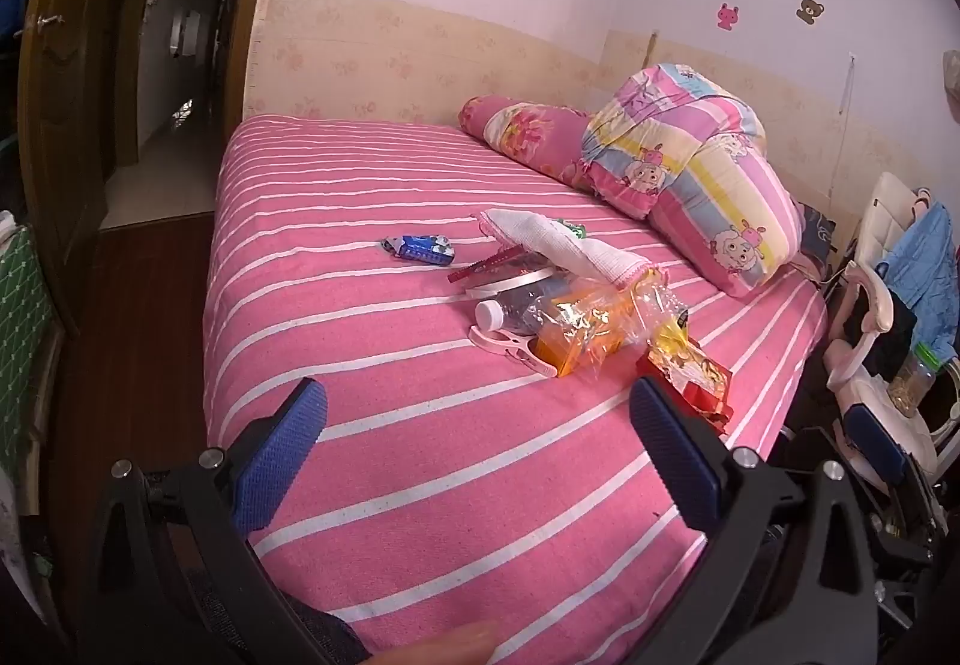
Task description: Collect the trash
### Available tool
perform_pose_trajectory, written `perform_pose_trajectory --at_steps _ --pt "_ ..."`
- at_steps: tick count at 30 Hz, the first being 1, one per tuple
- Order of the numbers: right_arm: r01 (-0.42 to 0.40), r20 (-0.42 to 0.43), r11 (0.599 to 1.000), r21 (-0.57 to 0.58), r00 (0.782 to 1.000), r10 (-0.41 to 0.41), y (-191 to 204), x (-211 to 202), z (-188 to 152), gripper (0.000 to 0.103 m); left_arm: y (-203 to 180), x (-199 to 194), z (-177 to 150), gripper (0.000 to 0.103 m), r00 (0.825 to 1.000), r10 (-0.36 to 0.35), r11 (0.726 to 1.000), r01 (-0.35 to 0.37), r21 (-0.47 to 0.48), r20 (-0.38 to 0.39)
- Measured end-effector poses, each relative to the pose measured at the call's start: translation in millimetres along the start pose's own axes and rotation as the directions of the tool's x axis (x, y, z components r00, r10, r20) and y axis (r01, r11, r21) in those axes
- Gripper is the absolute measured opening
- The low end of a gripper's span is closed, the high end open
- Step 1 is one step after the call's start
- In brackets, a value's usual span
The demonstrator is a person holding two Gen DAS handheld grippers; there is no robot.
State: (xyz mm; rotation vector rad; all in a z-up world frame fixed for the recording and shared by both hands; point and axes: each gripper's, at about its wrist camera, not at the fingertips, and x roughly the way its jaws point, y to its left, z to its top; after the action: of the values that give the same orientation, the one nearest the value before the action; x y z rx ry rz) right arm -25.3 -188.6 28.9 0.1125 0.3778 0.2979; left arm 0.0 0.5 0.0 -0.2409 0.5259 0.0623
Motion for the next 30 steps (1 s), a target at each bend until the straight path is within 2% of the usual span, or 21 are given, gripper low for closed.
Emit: perform_pose_trajectory --at_steps 30 --pt "-0.002 -0.01 1.0 0.017 1.0 0.003 -1.0 1.0 -1.3 0.099 -0.4 0.0 0.2 0.098 1.0 0.004 1.0 -0.004 0.007 -0.003"
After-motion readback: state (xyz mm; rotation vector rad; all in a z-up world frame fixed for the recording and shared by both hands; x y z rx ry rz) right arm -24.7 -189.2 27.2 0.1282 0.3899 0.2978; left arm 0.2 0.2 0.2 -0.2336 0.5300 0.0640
